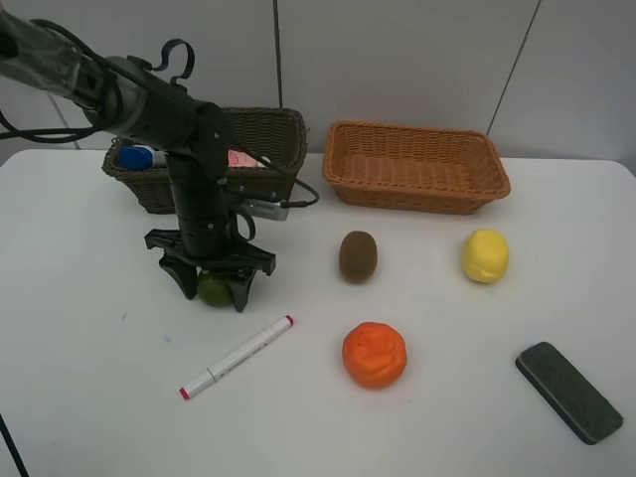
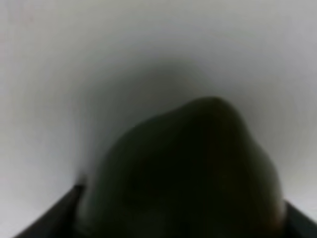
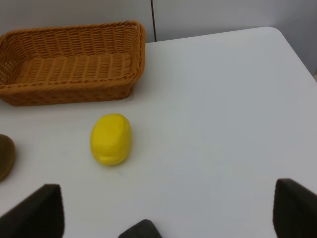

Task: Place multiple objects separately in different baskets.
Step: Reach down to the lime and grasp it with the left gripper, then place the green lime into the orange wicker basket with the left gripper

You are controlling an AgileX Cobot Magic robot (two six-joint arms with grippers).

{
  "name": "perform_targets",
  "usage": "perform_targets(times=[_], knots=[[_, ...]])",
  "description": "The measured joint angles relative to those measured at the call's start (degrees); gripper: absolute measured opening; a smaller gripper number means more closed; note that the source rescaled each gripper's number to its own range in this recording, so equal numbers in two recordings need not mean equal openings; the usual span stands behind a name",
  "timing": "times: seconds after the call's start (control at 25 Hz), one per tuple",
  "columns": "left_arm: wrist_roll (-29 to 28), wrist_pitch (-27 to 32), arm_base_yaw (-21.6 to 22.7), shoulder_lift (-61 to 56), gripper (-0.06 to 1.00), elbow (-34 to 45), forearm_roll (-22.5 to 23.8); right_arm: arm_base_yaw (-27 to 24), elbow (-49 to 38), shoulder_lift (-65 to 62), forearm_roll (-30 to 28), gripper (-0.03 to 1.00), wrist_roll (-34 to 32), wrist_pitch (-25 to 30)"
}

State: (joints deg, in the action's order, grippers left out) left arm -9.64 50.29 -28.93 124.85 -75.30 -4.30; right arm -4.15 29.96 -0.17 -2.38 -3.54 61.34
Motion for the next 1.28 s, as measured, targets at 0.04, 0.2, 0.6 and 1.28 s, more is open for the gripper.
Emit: perform_targets(times=[0.04,0.2,0.6,1.28], knots=[[0.1,0.2,0.0,0.0,0.69,0.0,0.0,0.0,0.0,0.0,0.0,1.0,0.0,0.0],[2.9,0.6,0.0,0.0,0.69,0.0,-0.1,0.0,0.0,0.0,0.0,1.0,0.0,0.0],[18.0,3.6,-2.3,-1.4,0.69,-15.0,-4.8,0.0,0.0,0.0,0.0,1.0,0.0,0.0],[20.6,-6.0,-3.6,26.0,0.84,-64.8,-7.0,0.0,0.0,0.0,0.0,1.0,0.0,0.0]])
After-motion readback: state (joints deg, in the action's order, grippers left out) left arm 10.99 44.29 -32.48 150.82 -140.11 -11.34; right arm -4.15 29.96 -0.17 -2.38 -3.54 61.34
